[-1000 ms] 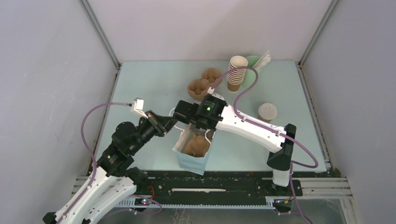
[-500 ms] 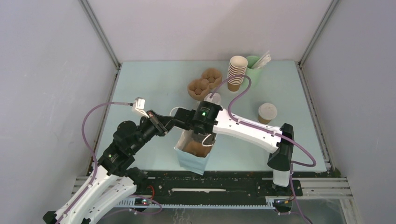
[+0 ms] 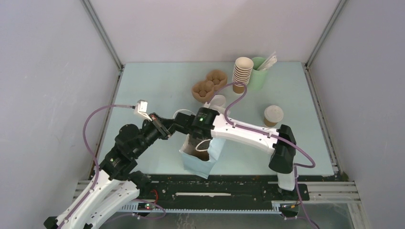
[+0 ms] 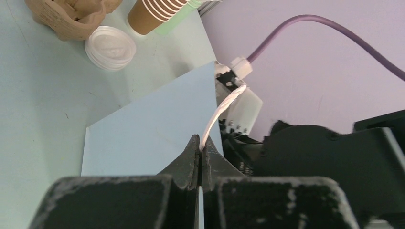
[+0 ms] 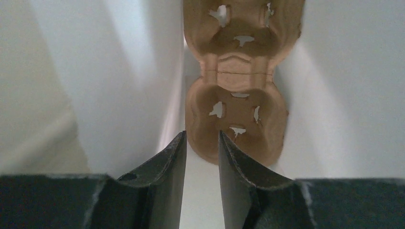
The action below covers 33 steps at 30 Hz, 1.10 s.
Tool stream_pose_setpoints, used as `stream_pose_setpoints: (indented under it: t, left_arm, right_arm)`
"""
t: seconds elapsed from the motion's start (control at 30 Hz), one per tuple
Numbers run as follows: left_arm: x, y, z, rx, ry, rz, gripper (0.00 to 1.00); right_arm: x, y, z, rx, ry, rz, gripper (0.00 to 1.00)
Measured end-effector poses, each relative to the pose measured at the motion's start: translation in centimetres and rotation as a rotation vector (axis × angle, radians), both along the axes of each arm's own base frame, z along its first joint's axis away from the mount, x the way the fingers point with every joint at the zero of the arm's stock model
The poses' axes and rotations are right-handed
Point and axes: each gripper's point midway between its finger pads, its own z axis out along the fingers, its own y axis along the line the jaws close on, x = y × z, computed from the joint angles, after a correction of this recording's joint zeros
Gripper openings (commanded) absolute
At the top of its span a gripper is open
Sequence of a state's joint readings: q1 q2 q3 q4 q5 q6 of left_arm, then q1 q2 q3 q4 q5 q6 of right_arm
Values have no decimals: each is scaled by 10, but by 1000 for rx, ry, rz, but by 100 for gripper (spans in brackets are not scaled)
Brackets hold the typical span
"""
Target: Pack the takeout coffee
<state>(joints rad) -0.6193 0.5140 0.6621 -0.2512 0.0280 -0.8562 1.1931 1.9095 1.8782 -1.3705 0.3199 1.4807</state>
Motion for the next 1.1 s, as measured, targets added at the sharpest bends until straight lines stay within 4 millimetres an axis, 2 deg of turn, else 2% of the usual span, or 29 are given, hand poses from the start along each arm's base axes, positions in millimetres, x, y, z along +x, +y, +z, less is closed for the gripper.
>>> stream_pose_setpoints:
  t: [0.13, 0.2, 0.33, 0.47, 0.6, 0.77, 0.93, 1.0, 1.03, 1.1]
  left_arm:
    - [-1, 2, 2, -4, -7, 3, 0]
    - [-1, 2, 2, -4, -7, 3, 0]
    - [-2, 1, 1, 0, -5, 1, 0]
    - [-2, 1, 0, 8, -7, -6, 0]
    - [-1, -1, -2, 17, -4, -14, 0]
    - [-2, -1, -3, 35, -15, -23, 0]
    - [3, 1, 0, 112, -25, -16, 0]
    - [5, 3, 9, 138, -43, -11, 0]
    - [7, 4, 15, 151, -59, -7, 0]
    - [9, 6, 24, 172, -88, 3, 0]
  right_arm:
    - [3, 5, -12, -26, -1, 20, 42]
    - [5, 5, -9, -50, -13, 37, 45]
    - [14, 15, 22, -35, -90, 103, 49]
    - [18, 9, 55, -16, -169, 187, 54]
    - [15, 4, 91, 54, -249, 284, 58]
    - [0, -5, 141, 228, -351, 431, 63]
    - [2, -3, 177, 364, -413, 538, 75]
    - [8, -1, 186, 382, -434, 575, 83]
    - [11, -1, 192, 387, -451, 591, 97]
    - [19, -4, 207, 391, -496, 614, 100]
